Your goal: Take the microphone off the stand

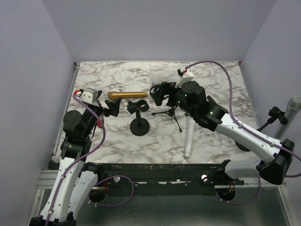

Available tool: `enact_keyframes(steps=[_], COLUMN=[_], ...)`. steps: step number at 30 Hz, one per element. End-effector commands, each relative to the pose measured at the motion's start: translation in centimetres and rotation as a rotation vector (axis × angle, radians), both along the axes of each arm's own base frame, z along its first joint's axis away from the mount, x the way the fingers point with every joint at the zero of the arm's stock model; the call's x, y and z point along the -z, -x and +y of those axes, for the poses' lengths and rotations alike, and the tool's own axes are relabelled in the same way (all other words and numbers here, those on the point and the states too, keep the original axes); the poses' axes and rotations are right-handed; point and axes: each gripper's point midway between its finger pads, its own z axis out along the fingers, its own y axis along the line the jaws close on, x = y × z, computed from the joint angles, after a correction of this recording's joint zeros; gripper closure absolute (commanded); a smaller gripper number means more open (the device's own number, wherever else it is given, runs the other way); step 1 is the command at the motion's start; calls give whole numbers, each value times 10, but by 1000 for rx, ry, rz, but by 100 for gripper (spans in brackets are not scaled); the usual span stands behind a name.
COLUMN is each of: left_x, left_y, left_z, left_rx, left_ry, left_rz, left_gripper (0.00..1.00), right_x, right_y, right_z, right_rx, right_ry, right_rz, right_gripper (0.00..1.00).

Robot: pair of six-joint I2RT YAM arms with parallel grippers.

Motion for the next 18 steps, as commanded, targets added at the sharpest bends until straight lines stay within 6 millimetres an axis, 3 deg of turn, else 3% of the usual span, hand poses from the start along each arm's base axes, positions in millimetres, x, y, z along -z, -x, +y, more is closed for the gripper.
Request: enact_keyframes(steps=[1, 4, 8, 11, 15, 18], left_x=[-4, -4, -4, -3, -4, -4], left_y=[1, 1, 1, 1, 2, 3], left_z=[-1, -2, -4, -5, -6, -7], left_rx=[4, 9, 17, 25, 30, 35], left_ry=[15, 18, 22, 25, 26, 30], left_rz=[-12, -8, -8, -5, -6, -8], left_gripper=[1, 2, 2, 1, 2, 1], right_x=[8, 10, 6, 9, 27, 36], right_y=[-16, -24, -8, 1, -5, 3], right_z=[-67, -137, -220, -257, -303, -330], right_rx=[270, 618, 1082, 1279, 1400, 1505], right_ry=[207, 312, 420, 488, 490, 479], right_rz=[-74, -129, -223, -259, -209, -213], right_gripper=[0, 0, 0, 0, 0, 0])
